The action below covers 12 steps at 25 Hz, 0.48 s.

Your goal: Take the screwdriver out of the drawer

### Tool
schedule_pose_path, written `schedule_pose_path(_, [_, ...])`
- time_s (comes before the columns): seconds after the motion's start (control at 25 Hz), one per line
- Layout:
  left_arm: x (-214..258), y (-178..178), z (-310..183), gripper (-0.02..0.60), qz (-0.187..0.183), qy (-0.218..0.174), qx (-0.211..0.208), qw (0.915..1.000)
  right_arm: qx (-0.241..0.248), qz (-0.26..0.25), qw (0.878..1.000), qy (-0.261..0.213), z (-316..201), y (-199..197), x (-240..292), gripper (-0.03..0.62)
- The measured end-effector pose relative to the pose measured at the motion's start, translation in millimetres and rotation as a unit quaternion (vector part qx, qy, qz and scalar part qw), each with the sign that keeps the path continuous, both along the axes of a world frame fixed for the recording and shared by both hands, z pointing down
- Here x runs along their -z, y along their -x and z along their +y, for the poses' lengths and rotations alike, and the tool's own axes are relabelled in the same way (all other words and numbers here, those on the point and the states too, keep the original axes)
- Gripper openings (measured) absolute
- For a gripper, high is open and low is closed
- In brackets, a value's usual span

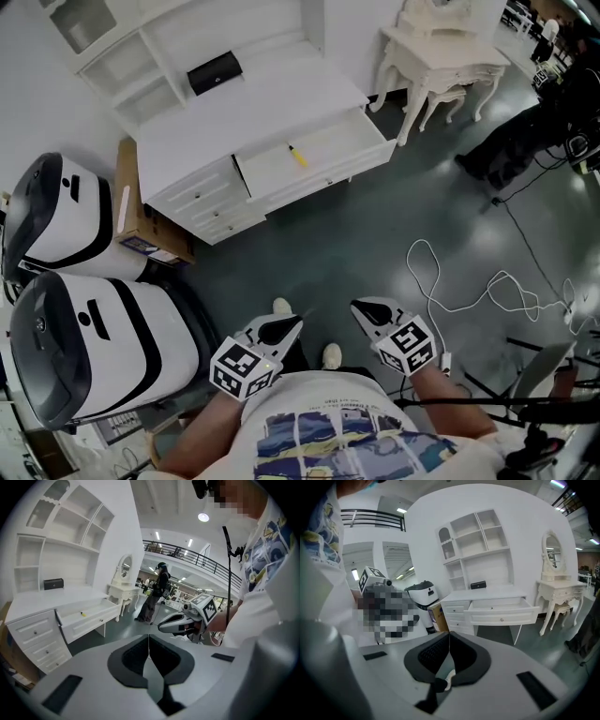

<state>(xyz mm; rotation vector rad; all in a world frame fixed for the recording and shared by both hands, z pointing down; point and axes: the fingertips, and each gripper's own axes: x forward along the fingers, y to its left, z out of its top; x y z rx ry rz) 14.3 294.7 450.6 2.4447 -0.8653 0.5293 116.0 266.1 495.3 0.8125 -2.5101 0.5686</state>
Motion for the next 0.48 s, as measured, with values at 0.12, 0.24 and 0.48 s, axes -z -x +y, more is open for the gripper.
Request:
schedule_pose_path(0.12, [-10, 9, -36, 0.014, 0.006, 0.002, -0.010, 0.9999, -0.017, 0.006, 1.000, -0.004, -25, 5, -5, 0.026])
schedule_pose_path(0.24, [-18, 15, -83, 0.014, 0.017, 0.003, -0.035, 0.9992, -0.044, 0.017, 0.999, -0.007, -61, 7, -6, 0.028])
schedule_pose_path(0.48, [-24, 27, -175, 0.015, 0.022, 0.000, -0.082, 0.9964, -0.092, 0.045, 0.995, -0.015, -130, 17, 4, 0.052])
